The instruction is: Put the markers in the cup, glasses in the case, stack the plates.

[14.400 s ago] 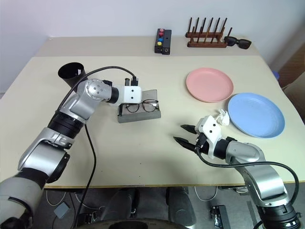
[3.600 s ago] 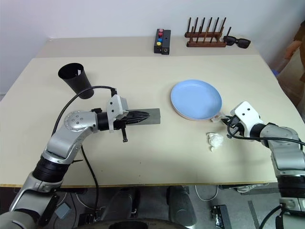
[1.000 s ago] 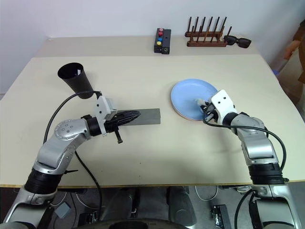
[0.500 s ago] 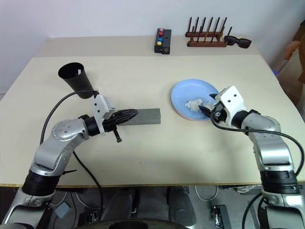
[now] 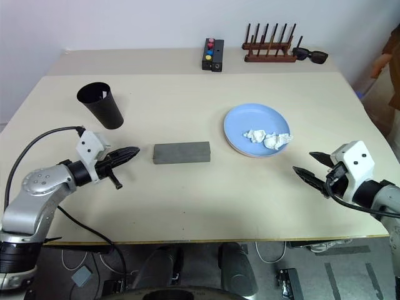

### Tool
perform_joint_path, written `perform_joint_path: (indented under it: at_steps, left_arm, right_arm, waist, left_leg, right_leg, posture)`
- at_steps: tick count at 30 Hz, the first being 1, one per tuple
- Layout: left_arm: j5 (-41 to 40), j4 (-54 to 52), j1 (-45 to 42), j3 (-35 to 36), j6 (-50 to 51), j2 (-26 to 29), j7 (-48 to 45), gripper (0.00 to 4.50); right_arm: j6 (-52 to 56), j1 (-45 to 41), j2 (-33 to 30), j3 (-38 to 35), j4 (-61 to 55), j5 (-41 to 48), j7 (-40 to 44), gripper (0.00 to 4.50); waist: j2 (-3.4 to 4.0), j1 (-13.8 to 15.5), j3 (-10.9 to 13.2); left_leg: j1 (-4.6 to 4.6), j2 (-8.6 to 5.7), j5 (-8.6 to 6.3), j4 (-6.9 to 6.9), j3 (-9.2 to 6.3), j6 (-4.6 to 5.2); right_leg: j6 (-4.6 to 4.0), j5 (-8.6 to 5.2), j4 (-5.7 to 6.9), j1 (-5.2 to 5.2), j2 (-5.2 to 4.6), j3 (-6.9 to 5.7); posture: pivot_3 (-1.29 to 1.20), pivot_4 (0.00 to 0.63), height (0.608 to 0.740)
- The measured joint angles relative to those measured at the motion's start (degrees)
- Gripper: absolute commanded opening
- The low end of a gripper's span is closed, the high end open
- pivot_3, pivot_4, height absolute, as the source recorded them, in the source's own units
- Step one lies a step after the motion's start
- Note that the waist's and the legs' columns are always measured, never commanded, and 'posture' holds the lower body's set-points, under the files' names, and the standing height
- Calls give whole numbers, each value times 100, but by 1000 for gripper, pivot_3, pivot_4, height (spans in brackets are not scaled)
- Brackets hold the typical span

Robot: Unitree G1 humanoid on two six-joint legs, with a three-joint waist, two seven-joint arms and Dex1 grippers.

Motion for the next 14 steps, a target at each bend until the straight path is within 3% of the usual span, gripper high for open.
perform_joint_path:
  at_steps: [14]
  left_arm:
    - [-2,26,1135,900,-382,157,59,0]
  right_arm:
    - [-402,-281,6,342,857,-69,146,2964]
  waist:
    - [0,3,0]
  left_leg:
    - [-1,3,0,-2,2,0]
  right_leg:
    - [-10,-5,-4,-1,-4,1]
  posture:
    - [0,150,735]
